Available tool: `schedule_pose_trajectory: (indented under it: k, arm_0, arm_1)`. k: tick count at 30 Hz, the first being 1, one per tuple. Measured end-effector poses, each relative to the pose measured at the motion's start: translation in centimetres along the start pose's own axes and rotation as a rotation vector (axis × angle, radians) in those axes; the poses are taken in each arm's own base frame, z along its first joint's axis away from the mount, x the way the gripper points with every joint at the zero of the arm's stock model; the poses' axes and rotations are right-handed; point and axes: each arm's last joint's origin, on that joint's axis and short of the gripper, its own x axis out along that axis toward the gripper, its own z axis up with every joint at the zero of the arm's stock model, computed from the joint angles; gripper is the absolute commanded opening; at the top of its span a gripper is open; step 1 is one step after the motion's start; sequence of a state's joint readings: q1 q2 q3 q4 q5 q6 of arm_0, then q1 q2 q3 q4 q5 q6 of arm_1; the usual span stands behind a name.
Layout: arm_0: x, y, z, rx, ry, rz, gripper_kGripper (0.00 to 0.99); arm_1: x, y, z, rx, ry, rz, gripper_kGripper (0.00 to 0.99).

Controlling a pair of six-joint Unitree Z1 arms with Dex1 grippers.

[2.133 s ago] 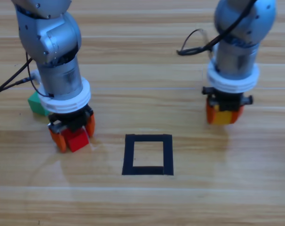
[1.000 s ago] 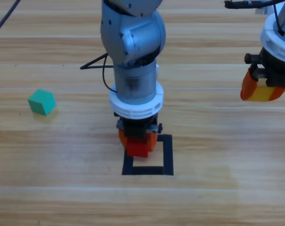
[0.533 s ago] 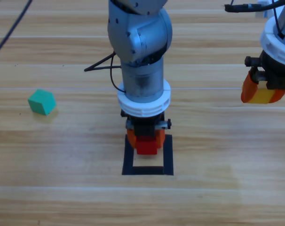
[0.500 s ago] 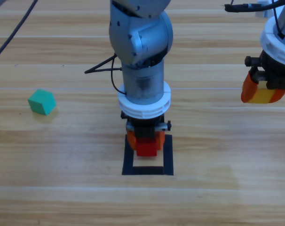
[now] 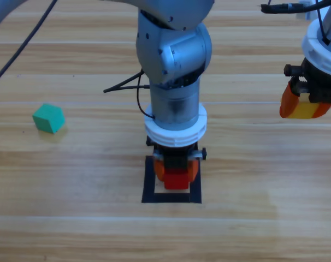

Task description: Stack the blocks in the rectangular block: red at the bottom, yellow in the middle, green on top

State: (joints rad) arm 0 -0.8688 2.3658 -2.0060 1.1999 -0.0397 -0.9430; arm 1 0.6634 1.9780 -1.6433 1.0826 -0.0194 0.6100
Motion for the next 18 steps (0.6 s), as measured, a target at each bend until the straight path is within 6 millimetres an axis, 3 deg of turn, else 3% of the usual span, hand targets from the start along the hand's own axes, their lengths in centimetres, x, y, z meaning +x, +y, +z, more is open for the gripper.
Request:
schedule_pose_trajectory:
  k: [18]
  arm_0:
    - [0.98,-0.39,-0.20,0.001,-0.006,0.028,0.055]
  arm_1:
    - [0.38,0.01,0.04,-0.007,-0.012,0.002,0.000]
